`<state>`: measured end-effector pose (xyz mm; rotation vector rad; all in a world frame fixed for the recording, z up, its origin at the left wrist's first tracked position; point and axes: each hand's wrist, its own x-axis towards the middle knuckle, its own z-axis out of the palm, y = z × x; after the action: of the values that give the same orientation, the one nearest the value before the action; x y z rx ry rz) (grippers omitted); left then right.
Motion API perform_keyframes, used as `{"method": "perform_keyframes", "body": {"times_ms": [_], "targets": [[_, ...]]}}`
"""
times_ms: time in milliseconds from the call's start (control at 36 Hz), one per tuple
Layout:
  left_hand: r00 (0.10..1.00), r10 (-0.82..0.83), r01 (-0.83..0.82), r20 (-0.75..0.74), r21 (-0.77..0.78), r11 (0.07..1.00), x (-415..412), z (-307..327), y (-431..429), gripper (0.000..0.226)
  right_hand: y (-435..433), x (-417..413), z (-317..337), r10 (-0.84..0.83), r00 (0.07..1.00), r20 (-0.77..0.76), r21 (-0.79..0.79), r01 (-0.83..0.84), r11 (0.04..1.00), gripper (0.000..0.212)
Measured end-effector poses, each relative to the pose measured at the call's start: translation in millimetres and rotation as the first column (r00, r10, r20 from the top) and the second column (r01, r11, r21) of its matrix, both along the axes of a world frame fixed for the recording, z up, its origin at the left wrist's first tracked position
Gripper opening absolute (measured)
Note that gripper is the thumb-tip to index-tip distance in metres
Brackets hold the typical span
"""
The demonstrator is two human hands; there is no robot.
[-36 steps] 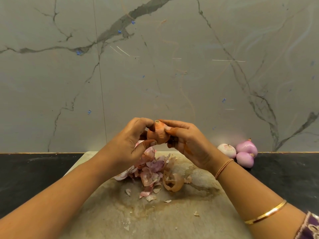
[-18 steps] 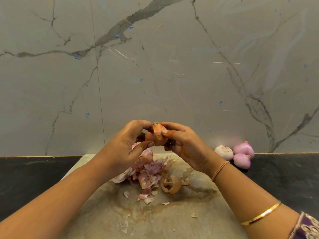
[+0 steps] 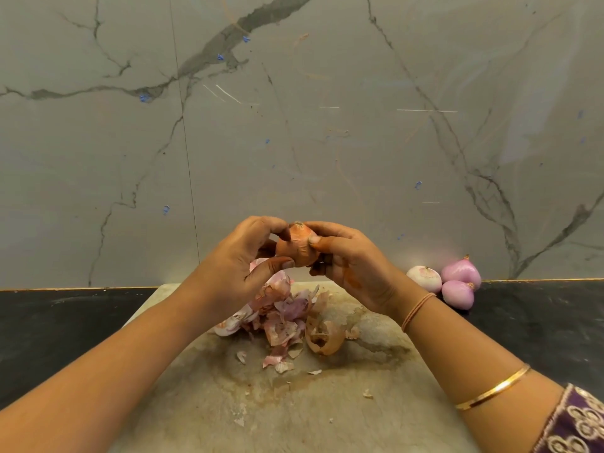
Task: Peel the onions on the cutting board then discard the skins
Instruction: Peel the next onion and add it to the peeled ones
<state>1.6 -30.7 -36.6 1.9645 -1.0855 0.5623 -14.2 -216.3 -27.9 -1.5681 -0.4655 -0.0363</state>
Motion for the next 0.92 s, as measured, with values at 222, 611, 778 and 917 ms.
{"method": "perform_keyframes", "body": {"times_ms": [222,611,778,917], "targets": [[0.999,0.033,-0.033,-0.029,-0.002,0.999,-1,1,0,0.028,0,0,1,0.008,1.0,-0.002,0.015,-0.008,1.0,0.038],[0.987,0.116,-0.118,0.115,0.014,0.993,0,3,1,0.03,3,0,0,0.018,1.0,0.012,-0.015,-0.018,1.0,0.038],[0.994,0.105,-0.106,-0.022,-0.05,0.993,-2,3,-1,0.044,7,-1,-1,-0.095,0.987,0.127,-0.131,0.111,0.985,0.037],[0.992,0.112,-0.121,-0.065,-0.159,0.98,-6,5,-2,0.045,6,-3,-3,-0.176,0.938,0.3,-0.21,0.245,0.946,0.032]]}}
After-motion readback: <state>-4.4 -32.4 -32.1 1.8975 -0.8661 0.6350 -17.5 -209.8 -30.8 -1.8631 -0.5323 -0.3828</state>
